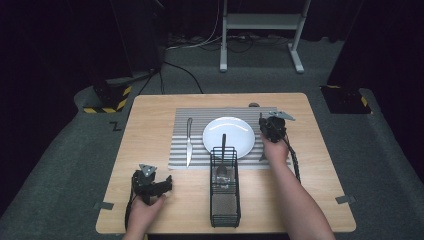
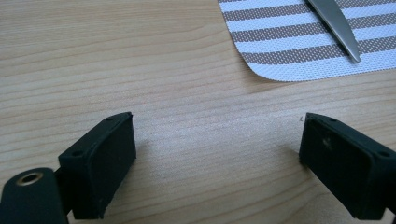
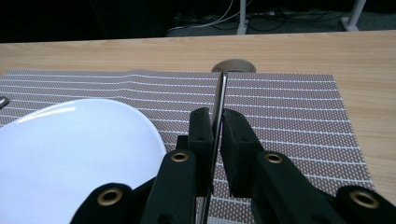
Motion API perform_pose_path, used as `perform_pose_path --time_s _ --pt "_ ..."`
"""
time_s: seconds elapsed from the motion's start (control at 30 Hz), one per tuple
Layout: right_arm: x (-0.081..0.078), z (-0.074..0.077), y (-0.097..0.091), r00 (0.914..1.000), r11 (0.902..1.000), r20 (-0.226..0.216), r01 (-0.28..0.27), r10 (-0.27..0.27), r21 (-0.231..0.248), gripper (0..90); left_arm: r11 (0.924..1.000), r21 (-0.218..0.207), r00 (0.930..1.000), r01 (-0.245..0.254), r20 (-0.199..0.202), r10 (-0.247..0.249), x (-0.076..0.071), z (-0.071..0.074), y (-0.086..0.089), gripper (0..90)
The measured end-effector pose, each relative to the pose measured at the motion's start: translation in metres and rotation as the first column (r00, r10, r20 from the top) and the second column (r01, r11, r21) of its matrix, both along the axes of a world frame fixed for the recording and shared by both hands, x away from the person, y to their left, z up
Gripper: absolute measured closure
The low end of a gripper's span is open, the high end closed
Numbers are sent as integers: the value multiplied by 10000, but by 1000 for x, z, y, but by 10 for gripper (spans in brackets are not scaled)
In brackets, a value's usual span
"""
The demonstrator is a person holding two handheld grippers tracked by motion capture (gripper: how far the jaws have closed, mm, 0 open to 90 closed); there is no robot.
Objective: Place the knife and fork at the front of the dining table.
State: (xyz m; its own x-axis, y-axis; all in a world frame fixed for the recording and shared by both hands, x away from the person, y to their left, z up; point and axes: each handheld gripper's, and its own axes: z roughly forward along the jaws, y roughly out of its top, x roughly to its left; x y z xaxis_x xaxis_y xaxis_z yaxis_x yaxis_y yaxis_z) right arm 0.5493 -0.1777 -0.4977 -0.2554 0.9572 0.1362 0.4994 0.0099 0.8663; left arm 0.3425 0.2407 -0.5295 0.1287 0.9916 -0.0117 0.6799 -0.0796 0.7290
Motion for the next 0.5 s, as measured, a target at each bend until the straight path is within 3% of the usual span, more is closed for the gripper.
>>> perform_pose_path --time_s 0.23,0.5 --pt "0 3 -5 9999 9999 -73 75 -75 127 728 10000 45 10000 67 -35 -66 0 0 0 107" --pt "-11 8 -3 9999 9997 113 -55 58 -242 741 9999 45 10000 91 -37 -91 0 0 0 108"
